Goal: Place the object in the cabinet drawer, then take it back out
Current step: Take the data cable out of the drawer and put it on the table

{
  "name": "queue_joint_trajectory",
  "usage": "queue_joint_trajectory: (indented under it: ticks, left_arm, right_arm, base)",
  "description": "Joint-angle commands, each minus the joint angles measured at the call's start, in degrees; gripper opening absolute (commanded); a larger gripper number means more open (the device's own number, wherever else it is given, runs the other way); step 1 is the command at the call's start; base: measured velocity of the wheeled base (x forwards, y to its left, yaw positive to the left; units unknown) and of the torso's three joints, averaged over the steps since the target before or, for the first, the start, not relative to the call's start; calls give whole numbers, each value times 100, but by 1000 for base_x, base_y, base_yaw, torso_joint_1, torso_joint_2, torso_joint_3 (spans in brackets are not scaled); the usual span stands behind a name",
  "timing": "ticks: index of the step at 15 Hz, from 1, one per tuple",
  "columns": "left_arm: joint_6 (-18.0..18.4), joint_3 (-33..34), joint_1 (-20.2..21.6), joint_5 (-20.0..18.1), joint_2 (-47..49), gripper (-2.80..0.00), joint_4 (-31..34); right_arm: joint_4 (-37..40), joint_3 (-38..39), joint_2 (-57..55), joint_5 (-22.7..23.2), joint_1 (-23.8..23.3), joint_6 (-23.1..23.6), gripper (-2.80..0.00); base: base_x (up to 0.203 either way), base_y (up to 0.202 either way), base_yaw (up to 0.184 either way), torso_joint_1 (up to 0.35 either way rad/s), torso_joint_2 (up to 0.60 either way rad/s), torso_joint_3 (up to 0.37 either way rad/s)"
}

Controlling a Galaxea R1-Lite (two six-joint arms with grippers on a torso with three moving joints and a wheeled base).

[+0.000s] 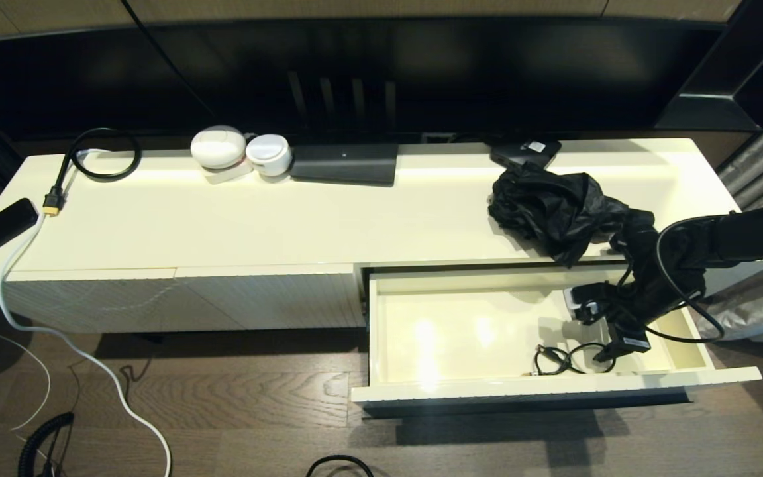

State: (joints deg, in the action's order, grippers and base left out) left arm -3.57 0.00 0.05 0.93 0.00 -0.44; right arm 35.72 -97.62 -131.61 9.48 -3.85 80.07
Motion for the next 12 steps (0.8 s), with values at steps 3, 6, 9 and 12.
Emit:
queue_joint_trajectory:
  ticks: [3, 6, 9, 12]
  left_arm:
    - [-3, 0, 4, 4, 0, -280, -2]
    - [-3, 7, 3, 4, 0, -280, 0]
    - [-3, 2, 2, 4, 0, -280, 0]
    - [-3, 8, 4, 4, 0, -280, 0]
  right_arm:
    - [23, 24, 56, 10, -1, 44, -280]
    - [40, 22, 102, 1, -1, 44, -280]
    - [40, 49, 118, 10, -1, 44, -280]
    - [40, 120, 118, 1, -10, 44, -280]
  base:
    - [0, 0, 0, 0, 0, 0]
    - [0, 0, 0, 0, 0, 0]
    - [0, 0, 0, 0, 0, 0]
    - [0, 0, 0, 0, 0, 0]
